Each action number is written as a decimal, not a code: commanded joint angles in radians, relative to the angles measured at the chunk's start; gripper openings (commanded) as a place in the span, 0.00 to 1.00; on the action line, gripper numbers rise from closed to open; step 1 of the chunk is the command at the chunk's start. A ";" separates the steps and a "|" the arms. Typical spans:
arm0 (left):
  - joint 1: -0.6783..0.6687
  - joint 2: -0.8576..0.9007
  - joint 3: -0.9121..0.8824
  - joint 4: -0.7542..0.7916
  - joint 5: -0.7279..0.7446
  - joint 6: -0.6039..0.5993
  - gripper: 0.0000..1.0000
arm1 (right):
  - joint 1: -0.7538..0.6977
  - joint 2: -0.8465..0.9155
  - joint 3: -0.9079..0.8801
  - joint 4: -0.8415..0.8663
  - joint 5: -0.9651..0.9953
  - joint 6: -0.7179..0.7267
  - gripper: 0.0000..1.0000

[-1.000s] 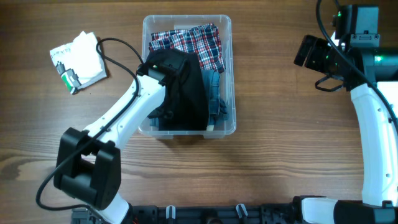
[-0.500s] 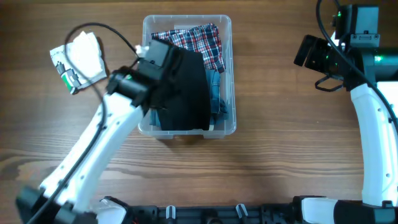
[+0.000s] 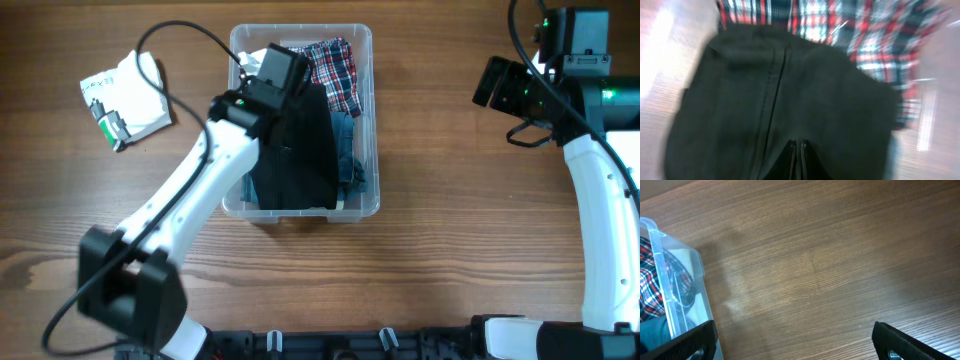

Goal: Pack container
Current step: 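Press and adjust the black garment flat with the left gripper, then release the garment and move the left gripper to the white T-shirt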

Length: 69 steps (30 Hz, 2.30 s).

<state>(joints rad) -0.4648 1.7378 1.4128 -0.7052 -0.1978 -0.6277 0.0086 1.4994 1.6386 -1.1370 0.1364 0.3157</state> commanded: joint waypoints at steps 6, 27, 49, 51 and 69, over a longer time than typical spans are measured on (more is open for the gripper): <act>-0.005 0.193 -0.001 -0.014 -0.020 -0.012 0.04 | 0.000 0.004 0.004 0.003 0.014 -0.008 1.00; 0.311 -0.330 0.003 -0.063 -0.014 -0.013 0.26 | 0.000 0.004 0.004 0.003 0.014 -0.009 1.00; 0.919 0.050 -0.001 -0.031 0.501 0.144 1.00 | 0.000 0.004 0.004 0.003 0.014 -0.009 1.00; 0.944 0.090 -0.001 0.008 0.543 0.175 1.00 | 0.000 0.004 0.004 0.003 0.014 -0.009 1.00; 1.006 0.288 -0.001 0.243 0.575 0.287 1.00 | 0.000 0.004 0.004 0.003 0.014 -0.009 0.99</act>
<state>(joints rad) 0.5388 1.9820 1.4143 -0.4839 0.3603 -0.3882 0.0086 1.4994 1.6386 -1.1370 0.1364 0.3153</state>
